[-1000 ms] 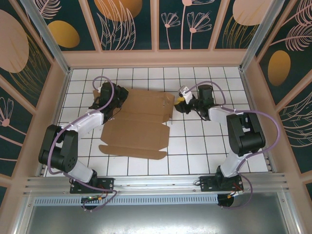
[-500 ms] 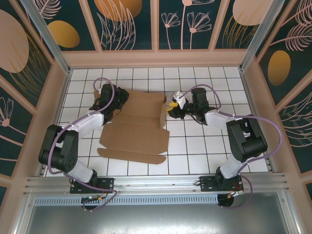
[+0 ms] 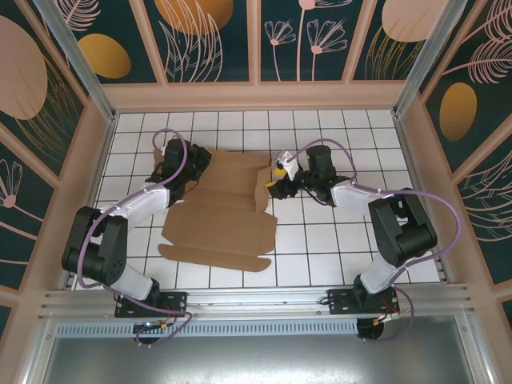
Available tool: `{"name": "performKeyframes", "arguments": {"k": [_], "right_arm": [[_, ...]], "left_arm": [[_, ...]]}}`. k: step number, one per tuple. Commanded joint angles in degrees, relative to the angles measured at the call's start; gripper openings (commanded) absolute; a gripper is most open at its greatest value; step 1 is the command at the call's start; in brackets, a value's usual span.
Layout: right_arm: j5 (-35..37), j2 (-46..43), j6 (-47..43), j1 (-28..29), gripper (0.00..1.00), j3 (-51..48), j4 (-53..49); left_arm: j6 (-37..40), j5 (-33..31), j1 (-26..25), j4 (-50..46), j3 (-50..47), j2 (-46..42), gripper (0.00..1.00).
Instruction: Fold the paper box
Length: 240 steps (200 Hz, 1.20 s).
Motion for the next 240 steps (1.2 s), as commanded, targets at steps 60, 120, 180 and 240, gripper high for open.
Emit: {"name": "performKeyframes", "arguments": {"k": [60, 120, 180, 240], "right_arm": [[-1.02, 3.13, 5.36, 1.94, 0.76, 3.43, 0.51], [-0.52, 5.53, 7.7, 2.13, 0.79, 5.42, -0.1], [11.28, 8.01, 9.74, 5.17, 0.63, 6.7, -0.64], [11.47, 3.4, 12.38, 6.23, 0.73, 1.7, 3.1]], "left_arm": [[1.69, 1.9, -0.14, -0.53, -1.49, -0.94, 0.0], [1.82, 2.13, -0.14, 0.13, -1.2, -0.66, 0.0], [1.77, 3.43, -0.15, 4.45, -3.22, -2.26, 0.0], [1.92, 3.19, -0.09, 4.66, -3.57, -3.16, 0.0]]}}
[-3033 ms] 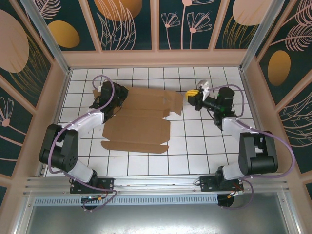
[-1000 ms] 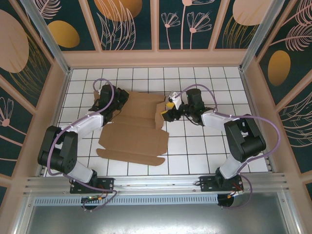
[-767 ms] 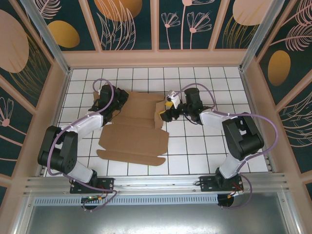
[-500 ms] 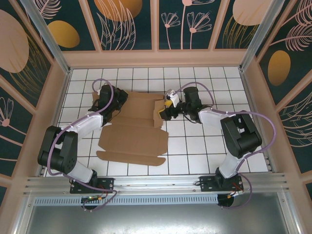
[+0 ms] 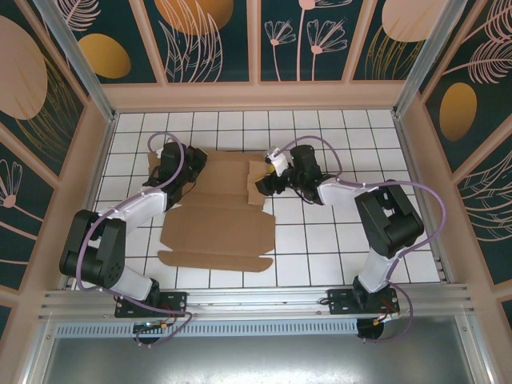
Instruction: Fold the paper box
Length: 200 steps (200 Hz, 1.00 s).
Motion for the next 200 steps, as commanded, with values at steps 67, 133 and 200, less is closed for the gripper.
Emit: {"name": "performKeyframes", "arguments": {"k": [67, 133, 200], "right_arm": [[-11.13, -6.82, 5.57, -4.77, 0.74, -9.11, 9.2], [-17.92, -9.33, 8.74, -7.56, 0.76, -13.54, 15.48], [1.75, -13.45, 4.4, 0.78, 0.78, -16.34, 12.91]], "left_arm": [[1.58, 3.39, -0.92, 1.91, -1.84, -2.26, 0.0], [2.0, 6.32, -0.98, 9.45, -6.51, -3.38, 0.0], [0.94, 4.21, -0.8, 13.56, -9.59, -6.67, 0.0]]}}
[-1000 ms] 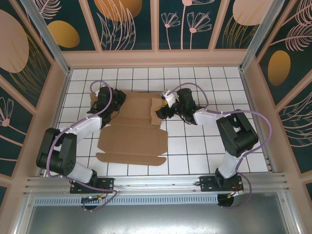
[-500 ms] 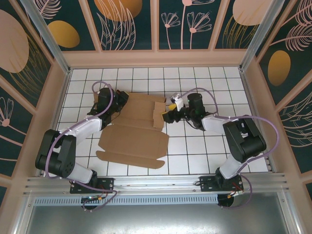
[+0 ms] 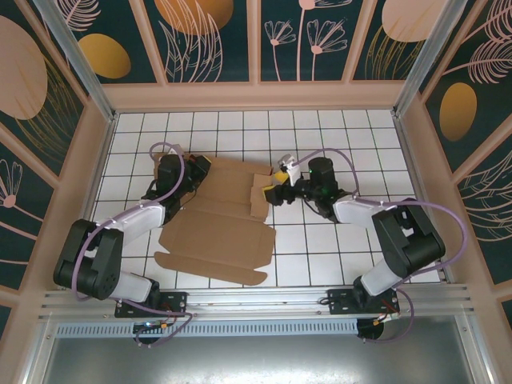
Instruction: Fold the paper box
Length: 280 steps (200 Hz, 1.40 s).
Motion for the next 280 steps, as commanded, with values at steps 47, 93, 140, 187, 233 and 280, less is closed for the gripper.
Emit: {"name": "performKeyframes", "arguments": {"k": [47, 93, 140, 187, 233, 280], "right_arm": [[19.88, -0.21, -1.81, 8.33, 0.81, -1.48, -1.76], [24.08, 6.49, -1.72, 8.61, 0.8, 4.41, -1.91], [23.39, 9.99, -3.6, 5.53, 0.64, 8.14, 0.53], [15.5, 8.07, -4.02, 0.17, 0.47, 5.31, 4.99], [4.26, 6.17, -7.02, -3.09, 0.58, 1.24, 10.37], [6.08, 8.99, -9.73, -2.92, 0.66, 4.95, 6.87]], "left_arm": [[-2.22, 0.51, 1.4, 9.68, -1.51, -0.63, 0.0], [-6.29, 3.27, 2.75, 18.94, -3.1, 2.14, 0.0], [-8.72, 4.77, 3.75, 25.02, -4.79, 4.14, 0.0], [-7.96, 5.24, 4.1, 23.5, -4.6, 4.38, 0.0], [-7.79, 5.09, 4.39, 21.86, -3.66, 5.26, 0.0], [-8.22, 5.17, 4.31, 15.86, 1.11, 7.71, 0.0]]}}
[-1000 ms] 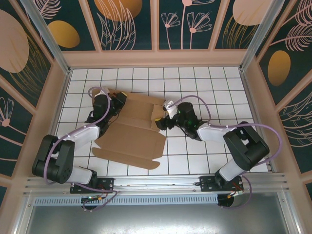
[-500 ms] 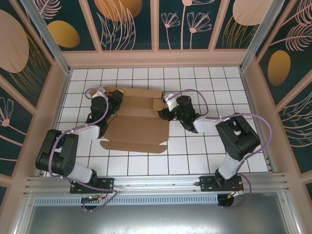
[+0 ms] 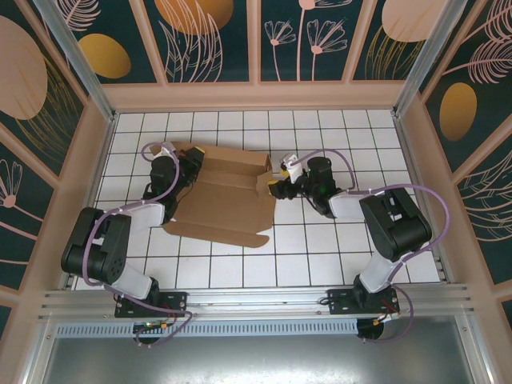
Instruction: Fold the paper box
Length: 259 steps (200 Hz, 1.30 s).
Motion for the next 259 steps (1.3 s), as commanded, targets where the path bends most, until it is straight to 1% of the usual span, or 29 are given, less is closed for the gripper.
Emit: {"name": "performKeyframes", "arguments": {"k": [1, 19, 34, 62, 80, 88, 127, 178, 183, 201, 226, 243, 259], "right_arm": [[-0.53, 0.35, -2.54, 0.14, 0.66, 2.95, 1.08], [0.42, 1.33, -2.98, 0.31, 0.65, 4.33, -0.31], [0.45, 1.83, -3.35, 1.05, 0.67, 4.97, -1.1], [0.61, 2.04, -3.43, 2.81, 0.74, 4.7, 0.74], [2.22, 3.17, -2.55, 3.47, 0.75, 5.49, 1.6], [3.82, 3.77, -2.32, 3.88, 0.76, 6.05, 1.87], [16.68, 6.73, -1.14, 4.89, 0.75, 9.37, 2.53], [20.71, 10.35, -0.46, 5.77, 0.69, 13.52, 1.37], [21.33, 10.79, -0.5, 6.98, 0.68, 13.93, 1.07], [24.36, 11.91, -0.02, 7.94, 0.64, 15.13, 0.41], [27.31, 12.27, 2.49, 8.74, 0.61, 15.52, 1.16], [31.68, 11.95, 4.7, 9.09, 0.56, 15.4, 2.39], [33.32, 11.93, 6.8, 9.08, 0.51, 15.54, 2.46]], "left_arm": [[0.1, 1.02, 0.06, -4.08, 3.32, 1.16, 0.0], [0.81, -0.3, 0.1, -7.49, 5.22, 1.16, 0.0], [1.19, -1.49, 0.1, -9.69, 6.17, 1.03, 0.0], [1.12, -1.73, 0.04, -10.04, 6.31, 1.64, 0.0], [0.6, -1.42, 0.03, -9.7, 6.01, 2.21, 0.0], [0.44, -1.33, 0.1, -9.6, 5.85, 2.26, 0.0], [0.17, -0.96, -0.04, -9.95, 4.97, 1.91, 0.0], [-0.71, -1.4, -1.23, -11.59, 3.59, 2.43, 0.0], [-0.8, -1.27, -1.41, -11.56, 3.62, 2.52, 0.0], [-1.23, -0.98, -1.7, -12.09, 3.78, 2.45, 0.0], [-2.49, -1.24, -1.7, -13.64, 4.3, 1.34, 0.0], [-3.41, -1.17, -1.82, -15.99, 5.65, 0.9, 0.0], [-4.1, -1.63, -1.87, -17.2, 6.14, 0.28, 0.0]]}}
